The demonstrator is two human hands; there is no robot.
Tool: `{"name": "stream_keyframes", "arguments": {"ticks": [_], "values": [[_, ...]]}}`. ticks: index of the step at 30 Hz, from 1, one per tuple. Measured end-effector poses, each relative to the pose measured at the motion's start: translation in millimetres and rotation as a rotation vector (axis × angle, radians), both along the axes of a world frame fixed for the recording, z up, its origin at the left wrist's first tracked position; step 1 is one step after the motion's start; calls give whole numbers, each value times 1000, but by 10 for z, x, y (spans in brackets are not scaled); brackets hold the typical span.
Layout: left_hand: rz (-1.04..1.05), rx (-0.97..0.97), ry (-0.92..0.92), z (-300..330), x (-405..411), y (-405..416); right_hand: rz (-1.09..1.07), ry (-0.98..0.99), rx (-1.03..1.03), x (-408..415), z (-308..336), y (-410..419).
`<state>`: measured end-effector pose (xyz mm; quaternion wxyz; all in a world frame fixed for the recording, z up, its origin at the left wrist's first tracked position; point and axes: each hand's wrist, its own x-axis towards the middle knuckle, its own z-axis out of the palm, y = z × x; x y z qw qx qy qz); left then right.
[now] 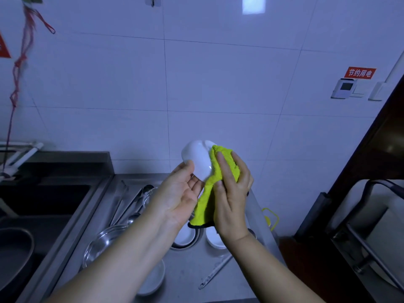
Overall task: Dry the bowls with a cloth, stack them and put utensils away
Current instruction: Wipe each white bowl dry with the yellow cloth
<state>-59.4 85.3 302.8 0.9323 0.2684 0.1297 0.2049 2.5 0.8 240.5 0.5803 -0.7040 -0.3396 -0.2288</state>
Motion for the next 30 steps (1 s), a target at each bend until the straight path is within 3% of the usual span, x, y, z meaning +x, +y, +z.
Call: {"name": "stream_keyframes", "arguments": {"ticks": [4, 7, 11, 14, 18, 21, 23, 25, 27, 30], "values": [[-34, -36, -19, -94, -62, 22, 184, 269, 294, 63, 70, -73], [-82, 55, -8, -172, -122, 31, 216, 451, 363, 212, 116, -91], [-172, 317, 70, -261, -183, 166, 323, 466, 332, 344, 224, -158], [-267, 666, 140, -276, -265, 219, 399, 366, 179, 308, 298, -205], [-296, 1301, 239, -230, -343, 204, 409, -61, -290, 318, 318, -243], [8, 2148, 375, -257, -339, 248, 450, -61, -524, 316, 364, -277], [201, 2482, 220, -248, -363, 268, 500, -26, -627, 286, 370, -319], [263, 2600, 73, -229, -392, 297, 527, -156, -786, 261, 348, -393], [293, 2666, 52, -198, -413, 312, 509, -372, -912, 267, 289, -454], [310, 2741, -12, -236, -430, 251, 343, -664, -936, 349, 153, -437]]}}
